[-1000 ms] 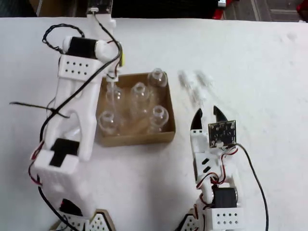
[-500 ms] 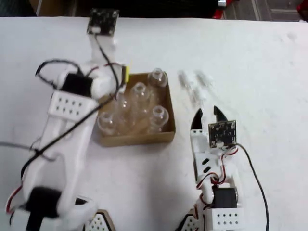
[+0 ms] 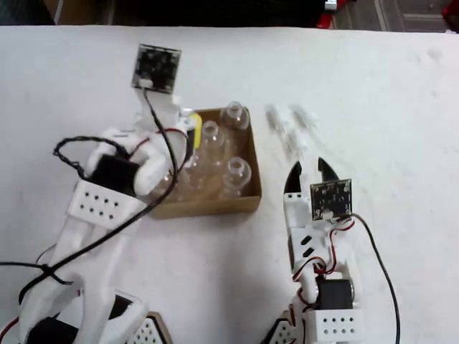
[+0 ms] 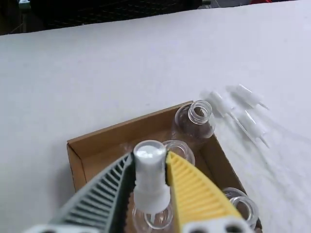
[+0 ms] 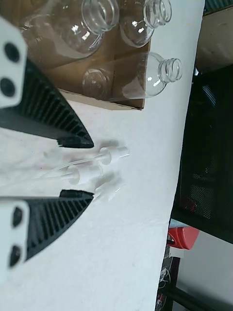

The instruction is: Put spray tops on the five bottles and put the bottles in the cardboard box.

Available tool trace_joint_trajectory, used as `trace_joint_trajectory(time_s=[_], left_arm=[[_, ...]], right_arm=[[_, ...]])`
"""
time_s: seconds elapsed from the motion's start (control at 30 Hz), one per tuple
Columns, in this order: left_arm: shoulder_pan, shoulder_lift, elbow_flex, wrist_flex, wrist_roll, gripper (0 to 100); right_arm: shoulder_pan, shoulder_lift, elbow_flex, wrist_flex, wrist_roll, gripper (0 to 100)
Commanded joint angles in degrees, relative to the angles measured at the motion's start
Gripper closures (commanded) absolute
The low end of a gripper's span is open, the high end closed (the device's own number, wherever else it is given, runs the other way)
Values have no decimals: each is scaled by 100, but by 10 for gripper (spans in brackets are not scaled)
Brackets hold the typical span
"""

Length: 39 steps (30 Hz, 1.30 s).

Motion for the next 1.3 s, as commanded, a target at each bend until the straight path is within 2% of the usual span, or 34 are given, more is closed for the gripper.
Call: trace_joint_trajectory(time_s=[0.0,0.13,0.3,0.47,0.57,0.67,0.97,1.13,1.27], left_arm=[[92,-233,308,-668,-53,976],[57,-523,519,-747,-53,976],[110,-1525,1125,-853,-114,976],[347,-2396,2453,-1978,-782,976],[576,-2818,3209,-2655,-818,973],[611,-3099,3613,-2971,-818,973],[558,-3284,4018,-3033,-862,966],[462,-3266,4044,-2971,-800,853],[347,-3310,4000,-2848,-589,842]], right_arm=[[57,-13,44,-119,62,872],[57,-13,44,-136,62,872],[57,-13,44,-145,62,872],[57,-13,44,-145,62,872],[57,-13,44,-136,62,872],[57,-13,44,-119,62,872],[57,-13,44,-110,62,872],[57,-13,44,-110,62,872],[57,-13,44,-110,62,872]])
